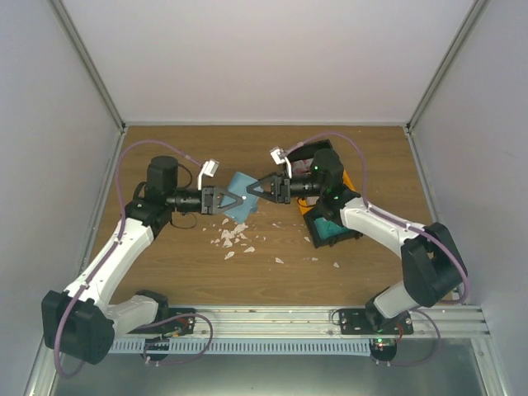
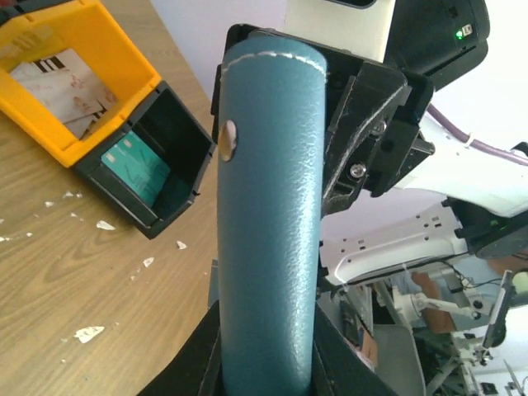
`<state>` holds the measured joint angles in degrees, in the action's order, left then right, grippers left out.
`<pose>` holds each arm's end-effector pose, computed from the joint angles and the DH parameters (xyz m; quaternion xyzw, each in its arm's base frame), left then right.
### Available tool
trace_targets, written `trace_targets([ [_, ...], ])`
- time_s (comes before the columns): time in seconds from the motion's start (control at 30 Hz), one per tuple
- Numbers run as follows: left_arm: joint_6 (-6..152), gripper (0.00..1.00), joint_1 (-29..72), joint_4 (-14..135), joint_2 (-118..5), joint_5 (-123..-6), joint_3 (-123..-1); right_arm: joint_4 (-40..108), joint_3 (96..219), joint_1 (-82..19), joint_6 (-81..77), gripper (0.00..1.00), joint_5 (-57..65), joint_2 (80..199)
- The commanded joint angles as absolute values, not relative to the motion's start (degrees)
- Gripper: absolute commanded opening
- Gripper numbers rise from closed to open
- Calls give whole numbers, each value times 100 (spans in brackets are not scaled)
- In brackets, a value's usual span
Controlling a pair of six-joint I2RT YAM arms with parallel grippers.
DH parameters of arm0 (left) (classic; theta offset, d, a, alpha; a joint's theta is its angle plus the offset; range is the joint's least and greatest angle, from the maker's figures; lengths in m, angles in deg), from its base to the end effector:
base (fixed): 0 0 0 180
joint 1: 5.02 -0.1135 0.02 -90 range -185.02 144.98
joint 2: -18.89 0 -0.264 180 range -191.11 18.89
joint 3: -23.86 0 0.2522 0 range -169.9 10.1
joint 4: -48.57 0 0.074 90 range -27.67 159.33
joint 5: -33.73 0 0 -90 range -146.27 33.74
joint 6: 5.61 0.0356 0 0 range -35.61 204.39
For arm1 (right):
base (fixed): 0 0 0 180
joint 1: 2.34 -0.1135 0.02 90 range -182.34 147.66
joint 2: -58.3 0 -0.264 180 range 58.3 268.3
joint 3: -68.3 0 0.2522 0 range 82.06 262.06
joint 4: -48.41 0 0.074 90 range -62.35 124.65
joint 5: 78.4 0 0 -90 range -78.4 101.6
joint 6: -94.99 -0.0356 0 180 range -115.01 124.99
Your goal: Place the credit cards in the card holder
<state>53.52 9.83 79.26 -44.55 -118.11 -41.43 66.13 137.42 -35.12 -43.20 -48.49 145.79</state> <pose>0.2177 -0.0902 0.3140 0.1559 0.7678 -0.5772 0.2303 0.2688 0.2098 0.2967 -0.2663 0.6572 0.6659 0.2317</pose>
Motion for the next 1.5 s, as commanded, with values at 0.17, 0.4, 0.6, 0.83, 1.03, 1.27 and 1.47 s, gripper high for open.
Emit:
trace_targets([
  [0.17,4890,0,918,7516,-4459,-11811,-4012,4851,13026,-3495,-1894,61,-2906,13305],
  [0.4,4494,0,891,7231,-4617,-11736,-3991,4136,12552,-4318,-125,65,-1280,12564],
  [0.6,4339,0,892,7083,-4632,-11872,-3886,4154,12736,-4721,71,64,-422,12700],
  [0.83,4300,0,893,7150,-4640,-11900,-3807,4093,13105,-4923,134,63,32,13107],
  [1.03,4325,0,894,7134,-4683,-11819,-3741,4331,12955,-5018,-425,59,1075,13000],
  [1.27,4357,0,899,6871,-4790,-11080,-3362,3745,12622,-5021,-2019,44,2708,12874],
  [1.47,4136,0,1029,5538,-5300,-10434,-2410,4052,12248,-5007,-2712,47,1926,12970],
])
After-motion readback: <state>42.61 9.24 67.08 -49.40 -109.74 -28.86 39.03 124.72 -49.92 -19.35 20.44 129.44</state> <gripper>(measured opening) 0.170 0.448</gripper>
